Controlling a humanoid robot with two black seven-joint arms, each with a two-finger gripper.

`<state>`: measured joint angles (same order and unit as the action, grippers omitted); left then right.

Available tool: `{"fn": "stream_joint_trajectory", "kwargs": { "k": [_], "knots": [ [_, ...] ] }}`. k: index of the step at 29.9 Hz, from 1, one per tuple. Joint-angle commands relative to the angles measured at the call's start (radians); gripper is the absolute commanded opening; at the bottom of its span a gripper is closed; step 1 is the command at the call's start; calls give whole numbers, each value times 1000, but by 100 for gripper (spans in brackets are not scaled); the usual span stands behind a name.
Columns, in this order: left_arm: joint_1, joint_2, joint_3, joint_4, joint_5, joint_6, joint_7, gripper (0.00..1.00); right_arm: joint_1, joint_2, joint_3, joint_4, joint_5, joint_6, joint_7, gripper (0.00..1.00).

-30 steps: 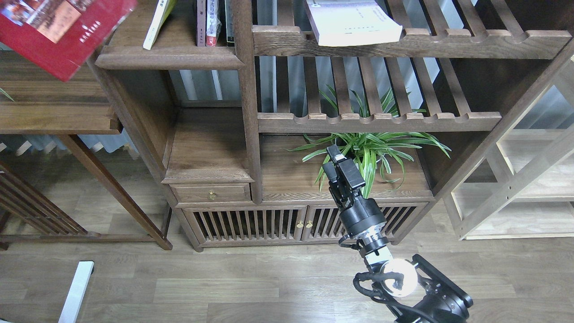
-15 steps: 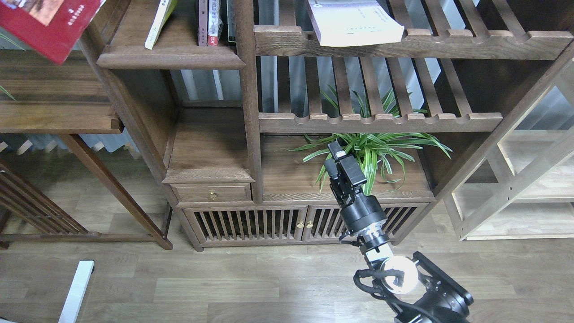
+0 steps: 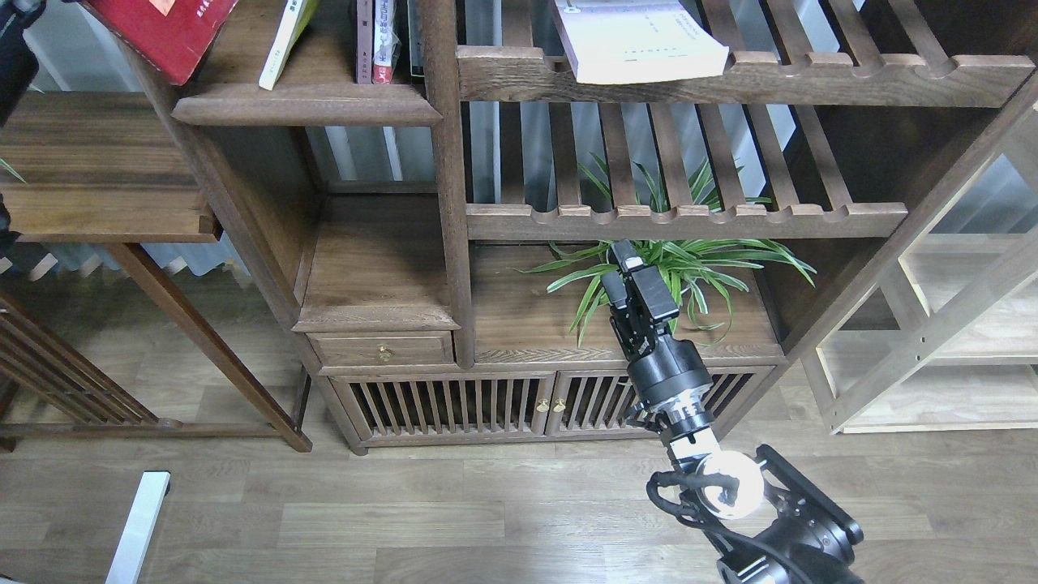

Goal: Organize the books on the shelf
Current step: 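Push the red book onto the upper shelf with the left gripper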

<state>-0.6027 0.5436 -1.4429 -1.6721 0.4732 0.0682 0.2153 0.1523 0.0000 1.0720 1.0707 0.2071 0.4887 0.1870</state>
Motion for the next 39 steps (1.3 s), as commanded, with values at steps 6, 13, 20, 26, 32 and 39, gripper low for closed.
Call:
{"fn": "stream_joint_trajectory", "kwargs": {
  "k": [6, 13, 20, 26, 32, 39],
  "knots": [
    [-92, 6, 81, 69, 10, -7, -2, 0, -2, 0, 31, 2, 2, 0, 0, 83],
    [-207, 10, 148, 136, 30, -1, 3, 0, -2, 0, 51, 2, 2, 0, 2, 83],
    [-273, 29, 157, 207, 32, -8, 41, 0, -2, 0, 52, 2, 2, 0, 2, 83],
    [-296, 35, 199, 261, 32, -27, 38, 0, -2, 0, 39, 0, 0, 0, 2, 83],
    [-382, 18, 279, 348, 32, -27, 27, 0, -2, 0, 37, 0, 2, 0, 2, 83],
    [-531, -19, 361, 521, 28, -50, 7, 0, -10, 0, 45, 0, 6, 0, 2, 83]
  ]
}}
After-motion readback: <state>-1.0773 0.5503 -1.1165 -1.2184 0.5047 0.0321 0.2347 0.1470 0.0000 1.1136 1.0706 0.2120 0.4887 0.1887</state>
